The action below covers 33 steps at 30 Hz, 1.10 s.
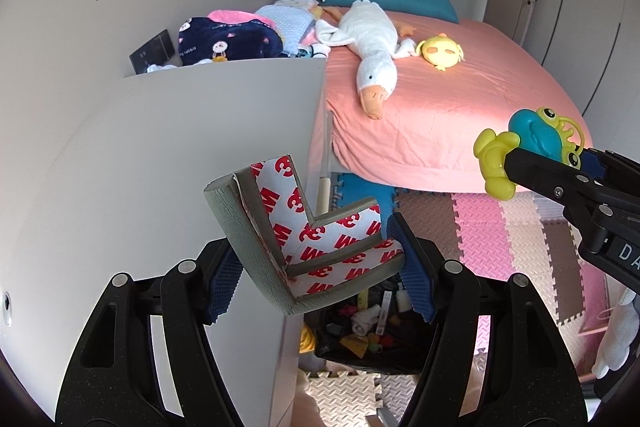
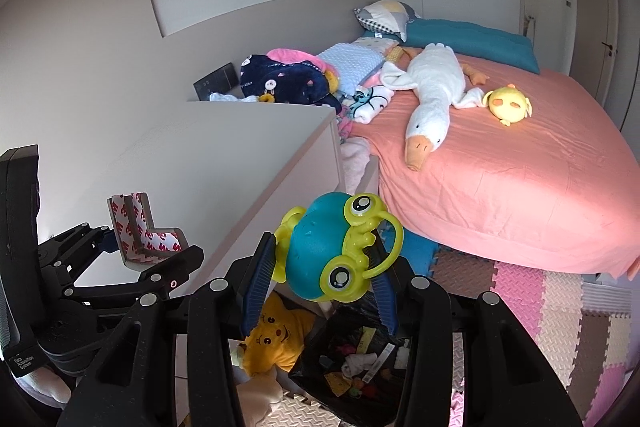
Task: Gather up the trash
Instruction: 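Carry the block holder and frog rattle off the desk over the bin, then open both tools over the black bin to drop the block and rattle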
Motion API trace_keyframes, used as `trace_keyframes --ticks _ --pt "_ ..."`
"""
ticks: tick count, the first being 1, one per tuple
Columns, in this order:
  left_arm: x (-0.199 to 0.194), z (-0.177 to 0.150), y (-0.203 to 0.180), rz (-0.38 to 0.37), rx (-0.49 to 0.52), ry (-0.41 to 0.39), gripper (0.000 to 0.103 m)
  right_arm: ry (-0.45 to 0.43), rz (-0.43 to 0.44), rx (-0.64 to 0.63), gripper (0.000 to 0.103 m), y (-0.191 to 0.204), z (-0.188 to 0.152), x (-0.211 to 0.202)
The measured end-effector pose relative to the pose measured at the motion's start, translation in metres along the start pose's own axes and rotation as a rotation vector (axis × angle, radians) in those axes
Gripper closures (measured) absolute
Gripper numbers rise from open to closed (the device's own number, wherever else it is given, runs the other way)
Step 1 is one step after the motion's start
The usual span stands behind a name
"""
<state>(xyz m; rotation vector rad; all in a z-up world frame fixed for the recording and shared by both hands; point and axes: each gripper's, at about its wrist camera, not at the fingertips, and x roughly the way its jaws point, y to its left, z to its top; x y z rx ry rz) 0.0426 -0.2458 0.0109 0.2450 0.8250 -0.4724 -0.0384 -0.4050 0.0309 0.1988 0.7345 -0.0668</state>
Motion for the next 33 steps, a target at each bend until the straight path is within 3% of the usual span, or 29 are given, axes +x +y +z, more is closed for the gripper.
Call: trace_keyframes --ticks 14,27,28,29,30,33 --pt "0.007 -0.001 -0.049 -0.077 0.090 0.017 0.036 -0.002 -0.075 0.063 0.056 -0.043 -0.013 -0.016" --pt "0.019 -0.003 -0.070 -0.110 0.117 0.047 0.035 0.035 -0.108 0.114 0.056 -0.071 -0.020 -0.004" --pt "0.021 -0.003 -0.070 -0.112 0.112 0.051 0.032 0.042 -0.114 0.128 0.055 -0.074 -0.020 -0.003" --pt "0.022 -0.003 -0.070 -0.106 0.101 0.056 0.017 0.052 -0.118 0.145 0.048 -0.076 -0.020 -0.001" --pt "0.023 -0.002 -0.068 -0.084 0.089 0.055 0.011 0.055 -0.117 0.157 0.036 -0.078 -0.019 0.000" --pt "0.021 0.001 -0.062 -0.014 0.068 0.028 0.009 0.031 -0.131 0.155 0.031 -0.080 -0.018 -0.004"
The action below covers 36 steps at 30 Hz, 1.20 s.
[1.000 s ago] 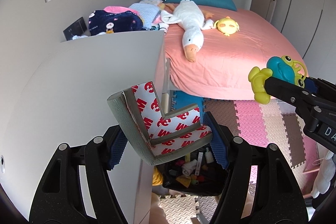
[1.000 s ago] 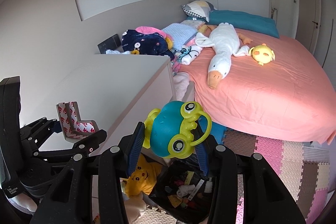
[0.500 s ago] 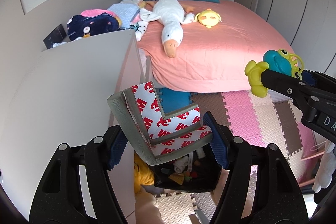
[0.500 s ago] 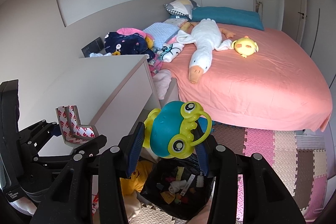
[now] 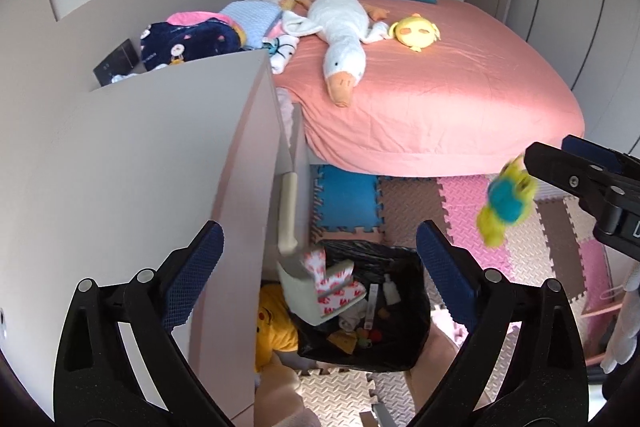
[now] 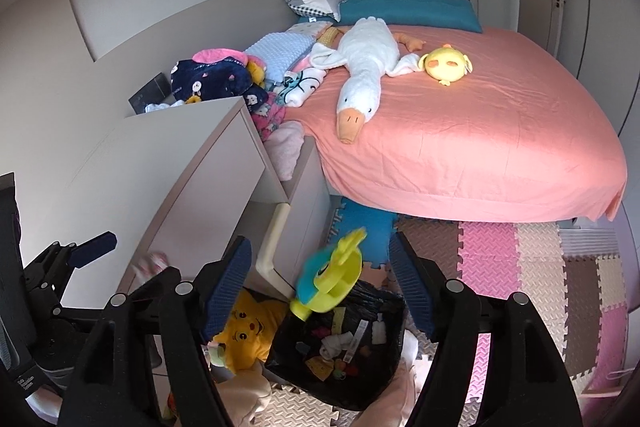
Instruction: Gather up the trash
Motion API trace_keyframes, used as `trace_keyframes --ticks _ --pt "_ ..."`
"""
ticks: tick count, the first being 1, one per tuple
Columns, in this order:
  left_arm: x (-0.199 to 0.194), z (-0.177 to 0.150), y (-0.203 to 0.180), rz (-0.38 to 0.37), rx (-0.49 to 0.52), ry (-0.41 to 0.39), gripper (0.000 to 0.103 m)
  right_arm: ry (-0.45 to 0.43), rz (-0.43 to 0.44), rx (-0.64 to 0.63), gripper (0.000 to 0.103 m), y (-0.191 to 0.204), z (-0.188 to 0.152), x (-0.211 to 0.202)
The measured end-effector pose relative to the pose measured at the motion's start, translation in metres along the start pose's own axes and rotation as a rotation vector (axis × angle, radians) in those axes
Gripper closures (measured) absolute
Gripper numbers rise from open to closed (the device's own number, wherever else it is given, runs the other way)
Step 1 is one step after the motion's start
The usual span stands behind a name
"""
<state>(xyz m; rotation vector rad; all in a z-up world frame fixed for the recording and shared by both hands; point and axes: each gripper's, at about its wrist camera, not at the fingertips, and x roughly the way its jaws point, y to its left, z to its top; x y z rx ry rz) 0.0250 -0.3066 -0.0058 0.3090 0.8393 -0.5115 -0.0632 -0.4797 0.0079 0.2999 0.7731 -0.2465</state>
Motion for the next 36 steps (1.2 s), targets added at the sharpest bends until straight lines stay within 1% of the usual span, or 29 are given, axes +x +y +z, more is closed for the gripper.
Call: trace_keyframes --ticks 2,6,20,36 --pt "-0.0020 0.0009 0.0047 -0.008 -0.018 -0.005 0.009 -0.009 -0.003 -0.002 0.029 -0.0006 0.0005 -0.0022" --pt "-0.0063 0.0007 0.0084 -0.005 -0.026 -0.022 0.009 -0.018 0.006 -0.006 0.029 -0.0009 0.0004 -0.0051" --pt "-0.0076 -0.0009 0.0109 -0.012 -0.041 -0.023 0.009 -0.022 0.011 -0.016 0.029 0.0016 0.0003 -0.0075" --pt "-0.0106 -0.0007 0.0097 -0.021 -0.034 -0.035 0.007 -0.019 0.010 -0.026 0.029 0.0055 0.0014 -0.0090"
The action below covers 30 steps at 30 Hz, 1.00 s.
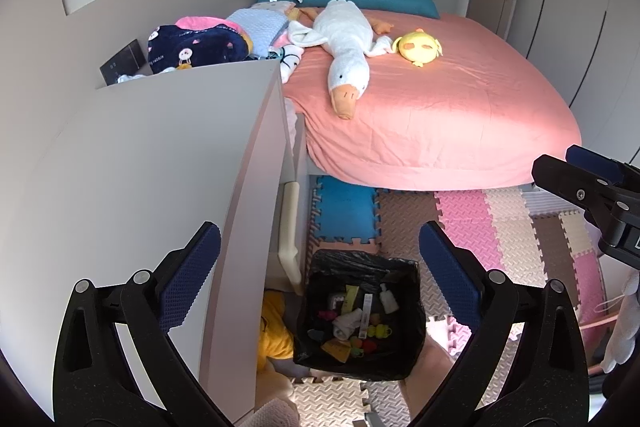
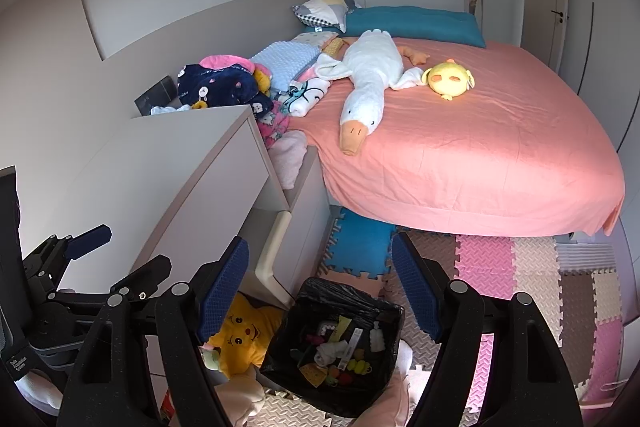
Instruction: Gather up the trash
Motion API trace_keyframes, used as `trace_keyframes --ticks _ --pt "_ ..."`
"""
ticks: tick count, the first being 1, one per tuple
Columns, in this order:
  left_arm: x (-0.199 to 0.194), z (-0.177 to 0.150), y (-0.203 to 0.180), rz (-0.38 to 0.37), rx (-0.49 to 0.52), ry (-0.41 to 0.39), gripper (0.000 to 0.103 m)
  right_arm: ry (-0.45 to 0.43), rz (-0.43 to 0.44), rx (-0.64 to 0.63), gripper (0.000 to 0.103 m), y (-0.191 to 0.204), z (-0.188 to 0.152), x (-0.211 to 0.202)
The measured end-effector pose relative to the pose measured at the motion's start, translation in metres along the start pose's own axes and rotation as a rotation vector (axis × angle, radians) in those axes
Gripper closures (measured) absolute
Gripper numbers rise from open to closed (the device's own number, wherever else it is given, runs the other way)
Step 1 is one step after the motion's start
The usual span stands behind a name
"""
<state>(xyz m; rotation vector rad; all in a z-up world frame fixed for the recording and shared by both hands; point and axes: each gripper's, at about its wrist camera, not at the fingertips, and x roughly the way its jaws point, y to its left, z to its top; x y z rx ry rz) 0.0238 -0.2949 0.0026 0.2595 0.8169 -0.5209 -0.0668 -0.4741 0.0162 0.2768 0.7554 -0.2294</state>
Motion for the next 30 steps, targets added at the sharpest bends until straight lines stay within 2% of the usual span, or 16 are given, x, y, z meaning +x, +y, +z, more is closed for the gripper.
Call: trace_keyframes --ticks 30 --pt "-0.0018 -0.0004 -0.0027 -0.003 0.009 0.000 0.007 -0.010 0.005 0.001 0.029 -0.0003 -0.0022 -0.0031"
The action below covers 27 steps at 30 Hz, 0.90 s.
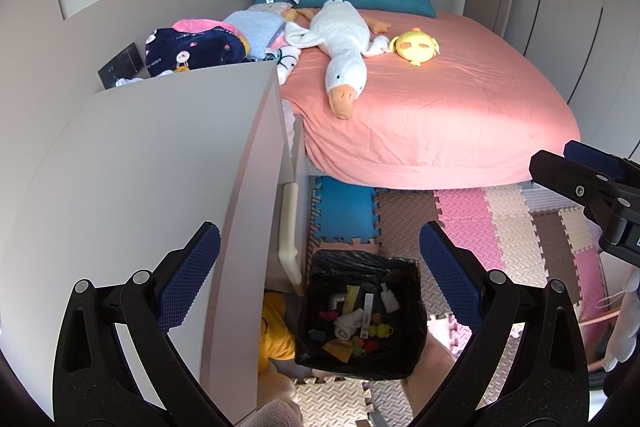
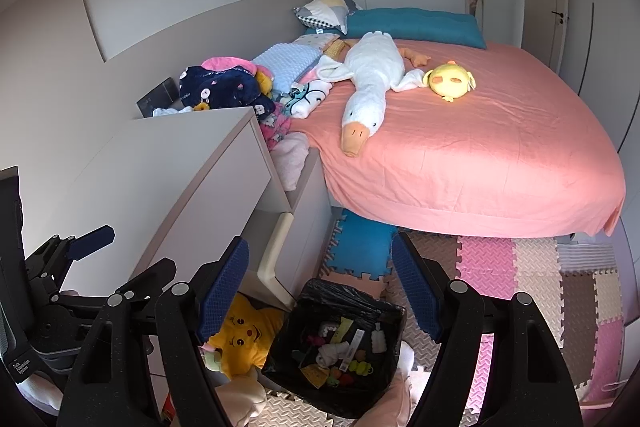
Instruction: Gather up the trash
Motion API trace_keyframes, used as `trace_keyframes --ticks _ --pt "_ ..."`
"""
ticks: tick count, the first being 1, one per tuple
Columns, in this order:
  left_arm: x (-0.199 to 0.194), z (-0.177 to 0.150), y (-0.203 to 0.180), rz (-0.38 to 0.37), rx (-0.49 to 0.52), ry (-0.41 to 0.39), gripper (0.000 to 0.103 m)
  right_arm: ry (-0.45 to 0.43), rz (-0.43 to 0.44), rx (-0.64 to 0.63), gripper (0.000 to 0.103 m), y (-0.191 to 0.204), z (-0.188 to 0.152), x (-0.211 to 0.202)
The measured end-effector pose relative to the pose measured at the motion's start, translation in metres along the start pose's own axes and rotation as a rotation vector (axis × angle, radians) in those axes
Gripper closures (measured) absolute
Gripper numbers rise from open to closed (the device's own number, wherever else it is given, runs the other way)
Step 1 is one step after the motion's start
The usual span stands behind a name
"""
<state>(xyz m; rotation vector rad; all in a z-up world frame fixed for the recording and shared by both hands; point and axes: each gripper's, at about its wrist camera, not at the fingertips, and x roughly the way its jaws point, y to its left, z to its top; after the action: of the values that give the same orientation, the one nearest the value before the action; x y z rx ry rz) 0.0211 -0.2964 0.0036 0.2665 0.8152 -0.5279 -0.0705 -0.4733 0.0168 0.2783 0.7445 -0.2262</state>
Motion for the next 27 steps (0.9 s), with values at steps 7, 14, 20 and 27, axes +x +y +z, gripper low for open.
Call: trace_keyframes --ticks 7,14,20,27 --pt "0.0001 0.0003 0.0018 -0.010 -0.005 0.004 0.007 0.000 -0.001 -0.004 0.029 0.0016 -0.0003 -0.0012" --pt "0.0001 -0.0003 0.0011 -0.011 -0.004 0.003 0.007 0.000 -0.003 -0.005 0.029 0.0021 -0.0003 -0.0011" --pt "0.0000 -0.0005 0.0010 -0.010 -0.002 0.002 0.007 0.000 -0.001 -0.006 0.029 0.0036 0.0000 -0.0011" --pt "-0.0010 -0.0008 -0.0005 -0.011 0.001 0.000 0.007 0.000 -0.003 -0.008 0.029 0.0050 0.0006 -0.0007"
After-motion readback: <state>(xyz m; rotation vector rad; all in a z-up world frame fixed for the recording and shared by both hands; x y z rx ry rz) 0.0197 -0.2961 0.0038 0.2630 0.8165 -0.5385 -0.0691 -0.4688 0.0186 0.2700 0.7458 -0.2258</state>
